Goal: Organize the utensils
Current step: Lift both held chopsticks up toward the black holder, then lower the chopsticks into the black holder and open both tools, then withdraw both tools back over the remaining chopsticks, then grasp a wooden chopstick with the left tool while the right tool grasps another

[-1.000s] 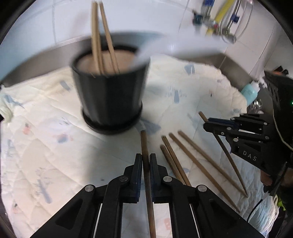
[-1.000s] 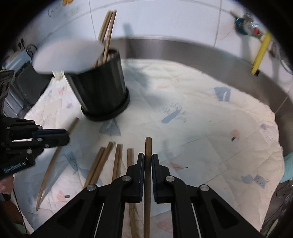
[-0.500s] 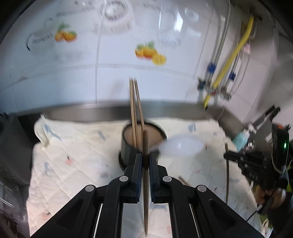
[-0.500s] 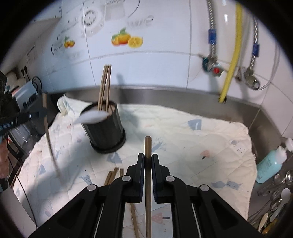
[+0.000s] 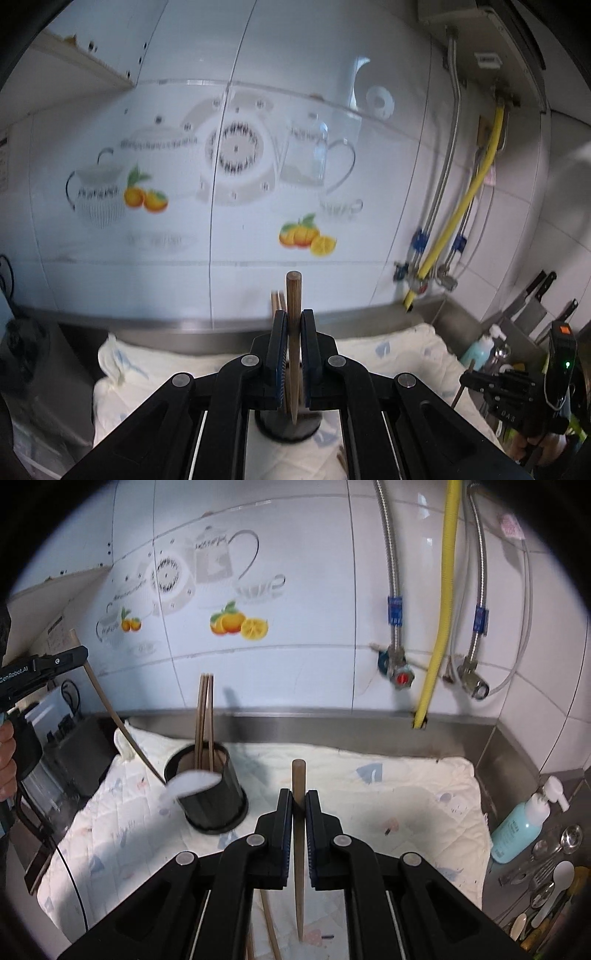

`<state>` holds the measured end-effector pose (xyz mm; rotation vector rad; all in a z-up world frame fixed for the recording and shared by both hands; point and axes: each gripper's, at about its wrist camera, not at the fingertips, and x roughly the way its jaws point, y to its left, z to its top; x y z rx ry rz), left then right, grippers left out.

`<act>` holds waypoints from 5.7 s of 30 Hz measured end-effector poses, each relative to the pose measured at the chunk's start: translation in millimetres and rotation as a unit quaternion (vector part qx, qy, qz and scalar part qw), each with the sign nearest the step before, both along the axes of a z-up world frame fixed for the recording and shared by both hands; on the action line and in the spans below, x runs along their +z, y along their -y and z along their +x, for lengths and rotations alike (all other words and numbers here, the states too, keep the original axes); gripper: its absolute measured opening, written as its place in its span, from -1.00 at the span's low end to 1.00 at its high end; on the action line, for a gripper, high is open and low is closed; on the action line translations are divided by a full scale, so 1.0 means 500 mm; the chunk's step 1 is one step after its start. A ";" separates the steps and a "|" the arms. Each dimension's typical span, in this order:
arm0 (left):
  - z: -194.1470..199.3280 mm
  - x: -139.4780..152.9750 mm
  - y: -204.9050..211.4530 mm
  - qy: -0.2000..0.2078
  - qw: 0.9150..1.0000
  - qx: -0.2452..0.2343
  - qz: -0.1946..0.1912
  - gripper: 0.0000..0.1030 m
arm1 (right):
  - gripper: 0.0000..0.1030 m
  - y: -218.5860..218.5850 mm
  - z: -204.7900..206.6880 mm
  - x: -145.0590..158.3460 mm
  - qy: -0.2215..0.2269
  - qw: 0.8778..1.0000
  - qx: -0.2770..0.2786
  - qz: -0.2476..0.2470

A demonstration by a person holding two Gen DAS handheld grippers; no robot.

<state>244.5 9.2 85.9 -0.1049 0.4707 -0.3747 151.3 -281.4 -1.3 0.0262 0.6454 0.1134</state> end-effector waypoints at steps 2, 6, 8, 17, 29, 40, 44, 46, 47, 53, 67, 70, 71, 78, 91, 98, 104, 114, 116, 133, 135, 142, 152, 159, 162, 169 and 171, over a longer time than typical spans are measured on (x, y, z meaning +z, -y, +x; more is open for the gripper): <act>0.012 0.016 -0.002 0.009 1.000 0.001 -0.003 -0.87 | -0.82 -0.003 0.005 0.018 0.011 1.000 -0.003 -0.001; 0.040 0.019 0.001 0.017 1.000 -0.002 -0.003 -0.87 | -0.82 -0.010 0.015 0.053 0.032 0.999 -0.008 -0.003; 0.063 0.002 0.006 0.004 1.000 -0.001 0.005 -0.87 | -0.82 -0.016 0.020 0.069 0.041 0.999 -0.010 -0.004; 0.140 -0.111 0.003 -0.065 0.998 -0.003 0.011 -0.87 | -0.82 -0.056 0.055 0.146 0.084 0.996 0.001 -0.003; 0.172 -0.189 0.012 -0.103 0.994 -0.016 0.032 -0.86 | -0.82 -0.150 0.141 0.195 0.124 0.992 0.036 0.008; 0.184 -0.192 0.009 -0.115 0.992 -0.020 0.037 -0.83 | -0.82 -0.192 0.228 0.095 0.069 0.996 0.056 0.015; 0.185 -0.196 0.012 -0.118 0.992 -0.026 0.038 -0.83 | -0.82 -0.191 0.245 0.063 0.039 0.997 0.059 0.014; 0.185 -0.196 0.014 -0.118 0.992 -0.028 0.038 -0.82 | -0.82 -0.187 0.249 0.049 0.028 0.998 0.056 0.013; 0.185 -0.196 0.015 -0.118 0.992 -0.028 0.039 -0.82 | -0.82 -0.185 0.252 0.045 0.021 0.998 0.058 0.015; 0.182 -0.188 0.020 -0.114 0.993 -0.023 0.036 -0.12 | -0.05 -0.170 0.247 0.043 0.017 0.998 0.054 0.017; 0.118 -0.153 0.008 -0.094 0.995 -0.005 0.039 -0.12 | 0.19 -0.120 0.166 0.064 0.029 0.998 0.052 0.004; 0.093 -0.151 0.001 -0.096 0.995 0.003 0.040 -0.12 | 0.21 -0.107 0.146 0.062 0.028 0.998 0.050 0.006; 0.082 -0.150 -0.001 -0.096 0.995 0.004 0.039 -0.12 | 0.21 -0.101 0.136 0.062 0.029 0.998 0.050 0.007; 0.006 -0.165 -0.008 -0.104 0.993 0.007 0.058 -0.12 | 0.23 -0.067 0.070 0.060 0.031 0.998 0.047 0.018; -0.093 -0.298 0.031 -0.181 0.980 -0.027 0.072 -0.12 | 0.17 -0.041 0.010 -0.113 -0.089 0.994 0.060 0.011; -0.112 -0.373 0.082 -0.217 0.971 -0.051 0.090 -0.13 | -0.28 -0.062 0.010 -0.217 -0.153 0.985 0.077 0.000; -0.109 -0.405 0.103 -0.235 0.966 -0.058 0.085 -0.13 | -0.55 -0.083 0.026 -0.274 -0.185 0.979 0.089 -0.004; -0.093 -0.442 0.143 -0.258 0.959 -0.081 0.086 -0.13 | -0.71 -0.094 0.064 -0.323 -0.211 0.973 0.092 -0.019; -0.090 -0.456 0.157 -0.267 0.956 -0.087 0.083 -0.13 | -0.71 -0.095 0.070 -0.331 -0.214 0.972 0.093 -0.022; -0.008 -0.580 0.242 -0.348 0.934 -0.058 0.059 -0.36 | -0.80 -0.063 0.051 -0.336 -0.209 0.974 0.085 -0.033; -0.005 -0.590 0.246 -0.351 0.933 -0.054 0.062 -0.36 | -0.80 -0.056 0.046 -0.335 -0.209 0.974 0.084 -0.028; -0.006 -0.591 0.262 -0.331 0.938 -0.033 0.097 -0.46 | -0.80 -0.051 0.041 -0.334 -0.209 0.974 0.083 -0.023; -0.006 -0.582 0.233 -0.343 0.936 -0.026 0.081 -0.47 | -0.80 -0.056 0.047 -0.331 -0.212 0.973 0.084 -0.024; -0.008 -0.564 0.240 -0.337 0.938 -0.029 0.073 -0.47 | -0.80 -0.060 0.050 -0.332 -0.213 0.973 0.084 -0.025; -0.007 -0.572 0.249 -0.340 0.936 -0.029 0.081 -0.47 | -0.80 -0.060 0.052 -0.332 -0.213 0.973 0.082 -0.023; 0.009 -0.585 0.260 -0.342 0.936 -0.021 0.086 -0.49 | -0.80 -0.058 0.052 -0.334 -0.212 0.974 0.079 -0.017; 0.013 -0.588 0.264 -0.344 0.935 -0.019 0.086 -0.49 | -0.80 -0.056 0.052 -0.334 -0.212 0.974 0.078 -0.014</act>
